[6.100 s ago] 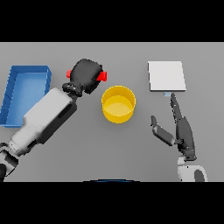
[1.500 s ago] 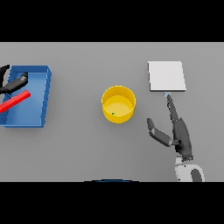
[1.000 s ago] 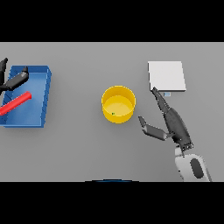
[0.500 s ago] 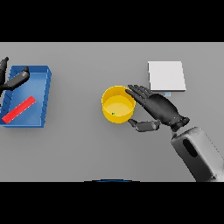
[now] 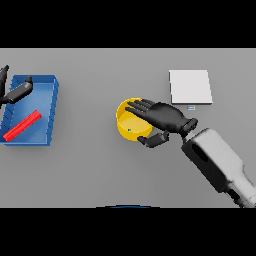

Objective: Pick up the red beaker and tilt it to pour out 1 green nut into yellow bowl. Pick up the yellow bowl and place it on the metallic measuring scale.

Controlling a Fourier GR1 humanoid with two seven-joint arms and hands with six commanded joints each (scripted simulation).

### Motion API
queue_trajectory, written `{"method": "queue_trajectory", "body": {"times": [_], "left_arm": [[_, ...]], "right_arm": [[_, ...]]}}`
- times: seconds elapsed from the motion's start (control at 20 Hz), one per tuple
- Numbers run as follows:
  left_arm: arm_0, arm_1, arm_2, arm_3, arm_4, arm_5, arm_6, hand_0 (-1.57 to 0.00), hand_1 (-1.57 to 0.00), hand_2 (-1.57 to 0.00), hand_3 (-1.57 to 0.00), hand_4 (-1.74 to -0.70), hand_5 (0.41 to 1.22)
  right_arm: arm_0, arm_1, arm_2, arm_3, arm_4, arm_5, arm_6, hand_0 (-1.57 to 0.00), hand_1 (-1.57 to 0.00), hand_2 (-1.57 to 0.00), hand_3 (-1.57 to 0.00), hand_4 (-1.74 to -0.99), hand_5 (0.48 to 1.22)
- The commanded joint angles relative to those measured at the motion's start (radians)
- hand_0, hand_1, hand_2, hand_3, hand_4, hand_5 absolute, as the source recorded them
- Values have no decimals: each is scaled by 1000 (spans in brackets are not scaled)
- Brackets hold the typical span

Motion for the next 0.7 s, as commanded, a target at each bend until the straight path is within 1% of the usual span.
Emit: {"method": "queue_trajectory", "body": {"times": [0.0,0.05,0.1,0.15,0.25,0.3,0.5,0.55,0.6,0.65], "left_arm": [[-7,-6,-2,7,-3,-1,3,1,1,1,1,-793,720],[-8,-8,-5,4,-3,-1,8,1,1,1,1,-794,723],[-6,-15,-6,15,-5,-1,-7,1,1,1,1,-795,725],[-6,-12,-4,16,-6,-3,-13,1,1,1,1,-795,729],[-22,-18,-4,35,-7,-14,-12,1,1,1,1,-796,733],[-16,-9,-3,25,-6,-17,-20,1,1,1,1,-795,734],[-17,-7,0,27,-4,-14,-8,1,1,1,1,-799,737],[-15,-4,5,26,1,-16,-16,1,1,1,1,-799,738],[-20,-7,6,43,0,-23,-21,1,1,1,1,-798,736],[-16,-12,7,51,-2,-16,-35,1,1,1,1,-797,735]], "right_arm": [[-3,-3,6,16,-2,10,-19,1,1,1,1,-1250,686],[-13,10,21,35,3,18,-20,1,1,1,1,-1246,686],[-24,8,24,56,6,26,-25,1,1,1,1,-1244,685],[-27,8,34,59,7,32,-42,1,1,1,1,-1243,682],[-48,17,51,86,17,54,-30,1,1,1,1,-1260,679],[-63,22,59,105,22,65,-26,1,1,1,1,-1270,678],[-91,33,78,157,33,94,-12,1,1,1,1,-1300,671],[-92,28,86,160,41,91,-23,1,1,1,1,-1303,674],[-103,42,97,177,51,93,-9,1,1,1,1,-1306,681],[-114,42,102,187,52,104,-15,1,1,1,1,-1307,690]]}}
